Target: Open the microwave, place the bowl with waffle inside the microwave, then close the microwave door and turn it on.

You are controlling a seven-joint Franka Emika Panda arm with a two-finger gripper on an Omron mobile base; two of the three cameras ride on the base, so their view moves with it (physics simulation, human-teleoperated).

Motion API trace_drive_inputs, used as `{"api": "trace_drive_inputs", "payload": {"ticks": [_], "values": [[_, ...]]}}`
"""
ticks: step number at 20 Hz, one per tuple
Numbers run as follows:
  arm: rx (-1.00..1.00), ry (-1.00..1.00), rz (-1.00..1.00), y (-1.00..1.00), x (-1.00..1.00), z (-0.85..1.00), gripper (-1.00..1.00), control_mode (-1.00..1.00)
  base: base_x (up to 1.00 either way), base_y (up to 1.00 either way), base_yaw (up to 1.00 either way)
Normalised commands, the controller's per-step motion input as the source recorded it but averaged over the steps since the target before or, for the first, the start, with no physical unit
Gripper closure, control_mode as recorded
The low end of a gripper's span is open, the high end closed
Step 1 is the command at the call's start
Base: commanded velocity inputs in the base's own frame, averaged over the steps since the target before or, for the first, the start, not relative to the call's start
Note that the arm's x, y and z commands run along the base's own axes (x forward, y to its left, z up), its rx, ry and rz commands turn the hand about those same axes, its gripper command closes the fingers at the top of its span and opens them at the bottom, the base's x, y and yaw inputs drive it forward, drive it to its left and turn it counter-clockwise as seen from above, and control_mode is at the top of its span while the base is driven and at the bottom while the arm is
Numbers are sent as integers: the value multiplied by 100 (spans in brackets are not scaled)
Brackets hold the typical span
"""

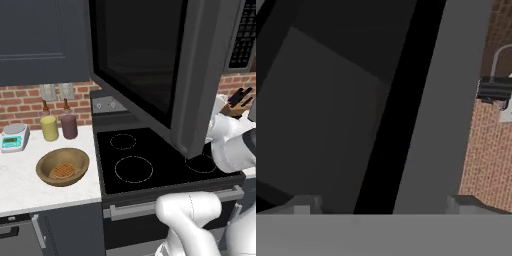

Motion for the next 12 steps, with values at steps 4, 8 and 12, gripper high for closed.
{"api": "trace_drive_inputs", "payload": {"ticks": [4,8,12], "values": [[-4,42,11,63,24,13,-100,-100,0,0,0],[-9,44,10,71,31,8,-100,-100,0,0,0],[-19,47,7,86,38,0,-100,-100,0,0,0]]}}
